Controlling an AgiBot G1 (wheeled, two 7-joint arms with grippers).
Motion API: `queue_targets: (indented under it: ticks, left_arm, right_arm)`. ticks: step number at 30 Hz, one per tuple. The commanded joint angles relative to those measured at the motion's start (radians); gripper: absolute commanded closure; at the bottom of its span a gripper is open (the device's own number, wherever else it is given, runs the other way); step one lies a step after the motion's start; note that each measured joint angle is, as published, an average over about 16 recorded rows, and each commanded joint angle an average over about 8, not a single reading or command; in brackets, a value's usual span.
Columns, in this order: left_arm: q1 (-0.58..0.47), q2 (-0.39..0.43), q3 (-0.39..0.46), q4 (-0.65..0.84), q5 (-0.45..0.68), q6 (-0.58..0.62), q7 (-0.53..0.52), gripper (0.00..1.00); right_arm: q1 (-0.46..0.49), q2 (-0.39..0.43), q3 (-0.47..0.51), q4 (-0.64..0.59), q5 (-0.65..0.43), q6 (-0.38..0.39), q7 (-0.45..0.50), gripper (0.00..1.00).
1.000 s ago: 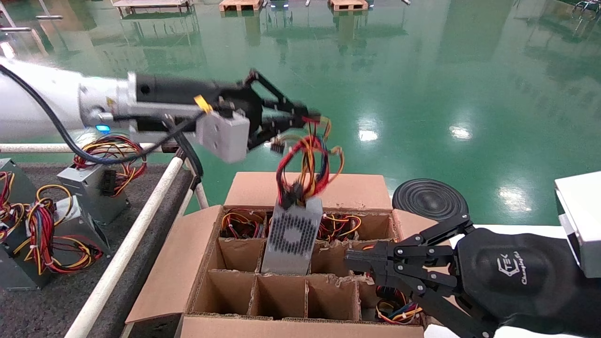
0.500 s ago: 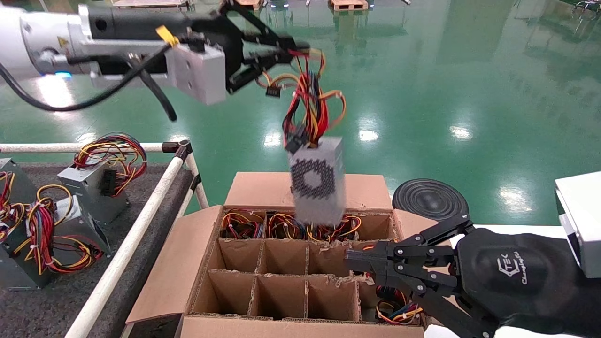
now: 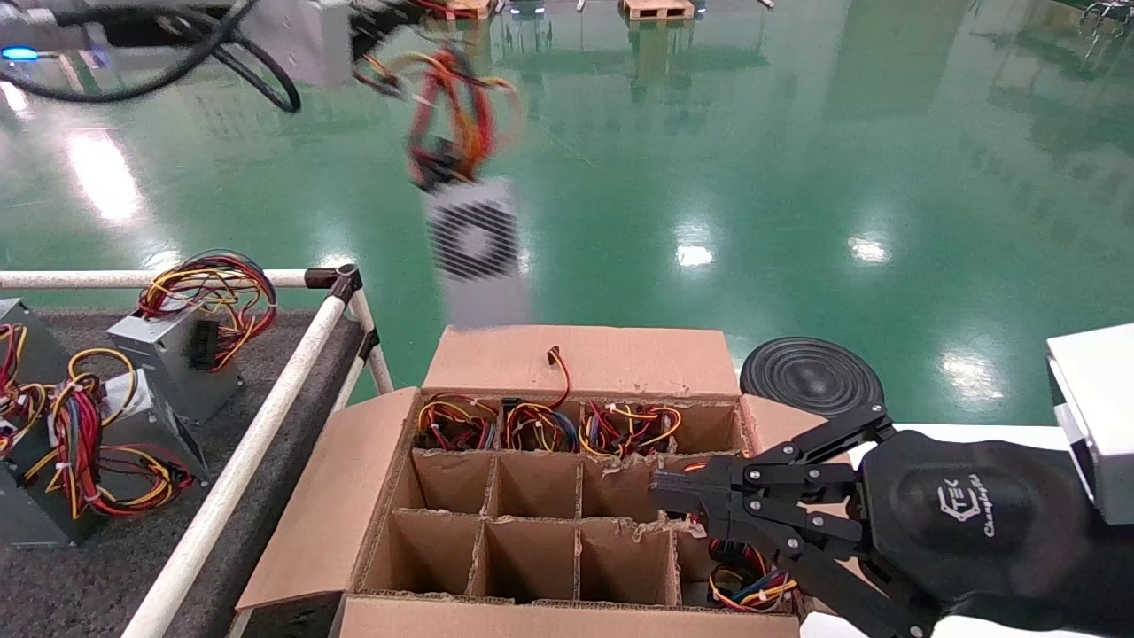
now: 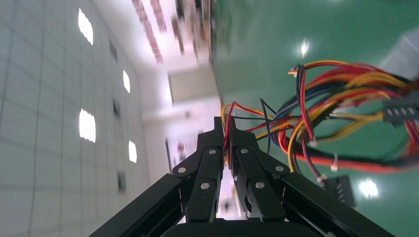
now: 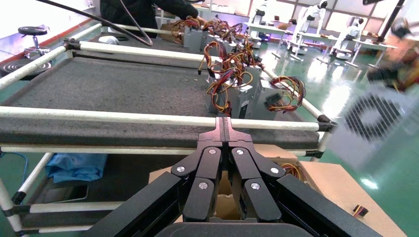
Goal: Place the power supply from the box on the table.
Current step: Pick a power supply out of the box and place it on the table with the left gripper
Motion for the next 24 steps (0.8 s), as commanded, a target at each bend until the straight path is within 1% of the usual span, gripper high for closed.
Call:
queue_targets:
  ticks: [1, 5, 12, 24]
  left_arm:
    - [-0.017, -0.001, 0.004, 0.022, 0.020, -0.043, 0.005, 1.00]
    - [-0.042, 0.001, 0.012, 0.054, 0.048, -0.119, 0.014, 1.00]
    - [-0.072, -0.004, 0.024, 0.092, 0.081, -0.210, 0.028, 1.00]
    - [-0.119, -0.061, 0.053, 0.153, 0.145, -0.347, 0.060, 1.00]
  right_arm:
    - [0.000, 0.000, 0.000, 0.000, 0.000, 0.000, 0.000, 1.00]
    - [0.000, 0.000, 0.000, 0.000, 0.000, 0.000, 0.000, 1.00]
    - [0.000, 0.000, 0.000, 0.000, 0.000, 0.000, 0.000, 1.00]
    - [0.000, 0.000, 0.000, 0.000, 0.000, 0.000, 0.000, 1.00]
